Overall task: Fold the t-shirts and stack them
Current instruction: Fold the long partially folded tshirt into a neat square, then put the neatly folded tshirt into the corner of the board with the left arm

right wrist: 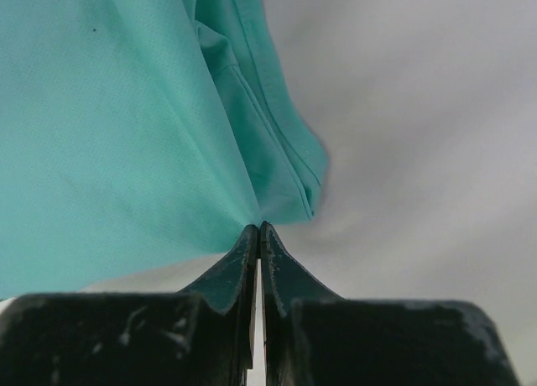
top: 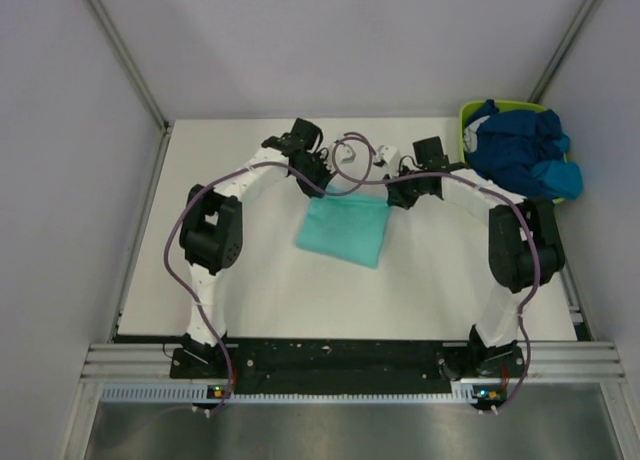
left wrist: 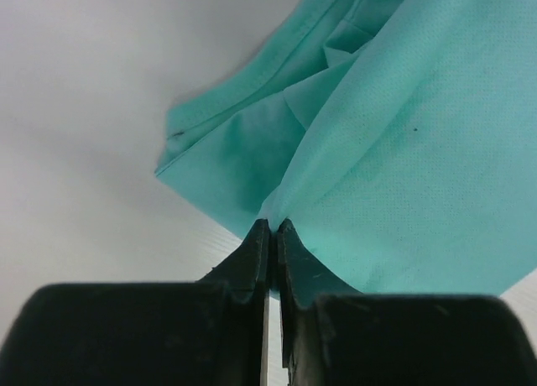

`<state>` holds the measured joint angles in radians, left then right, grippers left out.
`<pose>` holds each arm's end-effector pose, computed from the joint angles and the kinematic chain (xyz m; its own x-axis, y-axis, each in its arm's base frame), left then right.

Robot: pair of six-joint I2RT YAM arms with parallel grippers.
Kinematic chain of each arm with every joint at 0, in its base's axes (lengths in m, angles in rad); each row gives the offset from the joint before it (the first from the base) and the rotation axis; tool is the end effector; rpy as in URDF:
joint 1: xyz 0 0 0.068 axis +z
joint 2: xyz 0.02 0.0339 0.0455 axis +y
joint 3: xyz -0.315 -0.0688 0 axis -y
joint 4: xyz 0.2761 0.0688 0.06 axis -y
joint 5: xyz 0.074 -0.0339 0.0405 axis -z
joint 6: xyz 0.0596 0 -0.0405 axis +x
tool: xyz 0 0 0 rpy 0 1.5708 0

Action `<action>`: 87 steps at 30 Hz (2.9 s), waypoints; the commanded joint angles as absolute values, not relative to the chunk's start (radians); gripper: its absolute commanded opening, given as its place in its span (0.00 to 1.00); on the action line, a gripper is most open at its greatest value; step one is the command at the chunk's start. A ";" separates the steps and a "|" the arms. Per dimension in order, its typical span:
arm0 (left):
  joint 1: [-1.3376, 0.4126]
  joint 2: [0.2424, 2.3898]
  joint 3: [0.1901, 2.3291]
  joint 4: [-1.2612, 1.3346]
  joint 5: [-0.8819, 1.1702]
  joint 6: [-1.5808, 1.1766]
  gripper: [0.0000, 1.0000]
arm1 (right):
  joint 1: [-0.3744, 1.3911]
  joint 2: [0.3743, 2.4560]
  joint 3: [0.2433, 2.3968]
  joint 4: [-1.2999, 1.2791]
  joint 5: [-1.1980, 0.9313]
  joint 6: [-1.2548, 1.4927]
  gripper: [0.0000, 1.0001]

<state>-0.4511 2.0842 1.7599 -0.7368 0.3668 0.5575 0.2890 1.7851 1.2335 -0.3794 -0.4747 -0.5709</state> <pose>0.4576 -0.2454 0.2436 -0.3680 0.7270 -0.5797 0.8946 0.4468 -0.0075 0.4038 0.1485 0.2258 -0.3687 -0.6111 -0.7005 -0.8489 0.5284 -0.0141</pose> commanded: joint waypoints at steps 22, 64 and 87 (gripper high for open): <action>-0.345 1.830 1.486 -0.372 0.285 0.062 0.67 | 0.241 1.704 1.341 -0.387 -0.277 0.234 0.62; 0.061 1.628 1.019 -0.738 0.161 0.460 0.00 | 0.258 1.345 1.051 -0.463 -0.308 0.193 0.66; 0.506 1.761 1.212 -0.624 0.009 0.529 0.00 | 0.259 1.273 1.045 -0.508 -0.242 0.087 0.67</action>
<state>0.4892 1.7546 1.1973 -0.6949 0.0677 0.5476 0.2535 1.3186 1.0470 -0.5091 -0.2626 0.1207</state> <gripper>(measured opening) 0.014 0.669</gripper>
